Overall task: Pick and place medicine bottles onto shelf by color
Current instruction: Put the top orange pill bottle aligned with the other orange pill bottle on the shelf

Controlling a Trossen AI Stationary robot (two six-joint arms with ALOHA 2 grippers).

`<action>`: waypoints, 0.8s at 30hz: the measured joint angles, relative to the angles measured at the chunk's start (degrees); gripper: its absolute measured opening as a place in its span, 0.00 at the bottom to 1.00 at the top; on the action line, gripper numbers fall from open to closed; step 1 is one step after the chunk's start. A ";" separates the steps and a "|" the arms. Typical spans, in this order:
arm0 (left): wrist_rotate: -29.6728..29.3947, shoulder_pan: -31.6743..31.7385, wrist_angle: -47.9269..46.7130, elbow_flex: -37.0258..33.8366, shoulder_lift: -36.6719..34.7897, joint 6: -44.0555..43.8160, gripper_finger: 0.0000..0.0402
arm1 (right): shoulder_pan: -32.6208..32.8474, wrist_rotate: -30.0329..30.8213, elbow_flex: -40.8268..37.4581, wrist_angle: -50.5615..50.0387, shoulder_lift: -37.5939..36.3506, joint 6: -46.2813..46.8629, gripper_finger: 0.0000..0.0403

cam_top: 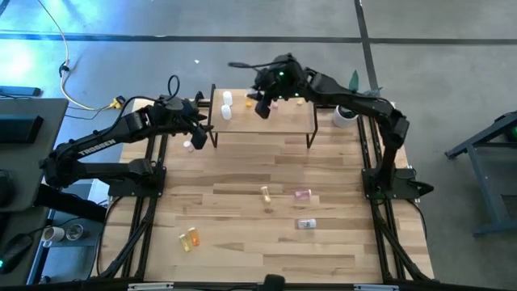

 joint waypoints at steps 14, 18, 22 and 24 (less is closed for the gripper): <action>-0.03 0.00 0.02 0.00 -0.02 -0.92 0.54 | 0.66 -6.10 0.16 -4.70 5.96 -8.02 0.26; -0.03 0.00 0.02 0.00 -0.02 -0.91 0.54 | 0.69 -6.14 0.16 -4.40 7.44 -8.95 0.26; -0.03 0.00 0.02 0.00 -0.02 -0.91 0.54 | 0.69 -6.03 0.16 -4.23 8.94 -10.32 0.26; -0.02 -0.03 0.02 0.00 -0.02 -0.93 0.54 | 0.69 -4.91 0.16 -4.09 9.16 -10.50 0.26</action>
